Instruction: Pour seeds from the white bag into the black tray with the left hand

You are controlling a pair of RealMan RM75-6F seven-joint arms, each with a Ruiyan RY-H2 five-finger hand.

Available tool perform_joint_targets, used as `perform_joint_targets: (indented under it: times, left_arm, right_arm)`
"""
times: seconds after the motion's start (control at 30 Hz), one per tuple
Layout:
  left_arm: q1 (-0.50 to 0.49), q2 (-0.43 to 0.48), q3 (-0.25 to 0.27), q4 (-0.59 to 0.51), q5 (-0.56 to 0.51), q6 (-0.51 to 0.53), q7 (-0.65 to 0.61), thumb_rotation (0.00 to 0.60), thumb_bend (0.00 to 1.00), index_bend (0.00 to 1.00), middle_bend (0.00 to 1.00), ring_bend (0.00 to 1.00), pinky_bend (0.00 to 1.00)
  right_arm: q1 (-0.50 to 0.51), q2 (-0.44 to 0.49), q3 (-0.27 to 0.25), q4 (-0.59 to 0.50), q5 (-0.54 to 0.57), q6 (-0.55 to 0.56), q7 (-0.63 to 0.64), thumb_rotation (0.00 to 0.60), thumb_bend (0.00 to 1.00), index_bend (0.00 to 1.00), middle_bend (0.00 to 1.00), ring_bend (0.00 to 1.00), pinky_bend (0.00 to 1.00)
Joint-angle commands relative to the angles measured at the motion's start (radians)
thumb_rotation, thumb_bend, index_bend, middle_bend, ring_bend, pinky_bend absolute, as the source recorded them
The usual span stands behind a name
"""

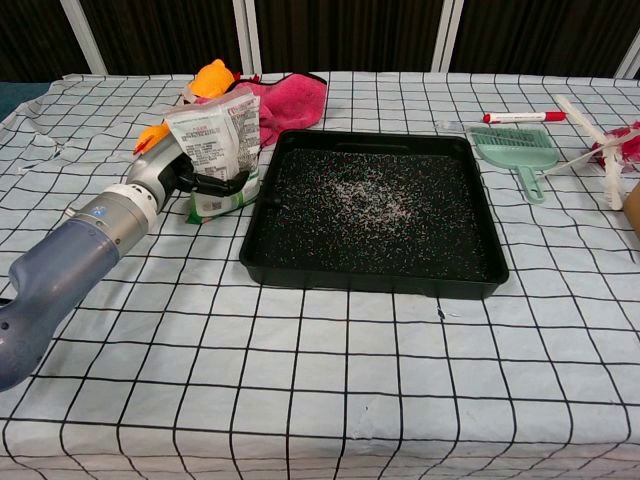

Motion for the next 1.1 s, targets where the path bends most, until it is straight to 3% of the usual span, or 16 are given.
perform_joint_targets:
  times: [0.03,0.83,1.1]
  left_arm:
    - [0.001,0.004,0.003,0.0,0.001,-0.003,-0.007,0.6,0.51,0.39,0.41,0.26,0.41]
    - [0.022,0.021,0.018,-0.021,0.007,0.028,0.01,0.6,0.51,0.41,0.42,0.29,0.44]
    - [0.019,0.018,0.015,-0.017,0.006,0.039,0.016,0.6,0.61,0.46,0.48,0.35,0.5]
  right_arm:
    - [0.0,-0.001,0.0,-0.001,0.0,0.001,-0.003,0.6,0.19,0.24,0.05,0.15,0.31]
    - [-0.003,0.001,0.0,-0.006,-0.004,0.007,-0.004,0.6,0.19,0.24,0.05,0.15,0.3]
    - [-0.004,0.004,0.001,-0.007,-0.001,0.008,-0.001,0.6,0.19,0.24,0.05,0.15,0.31]
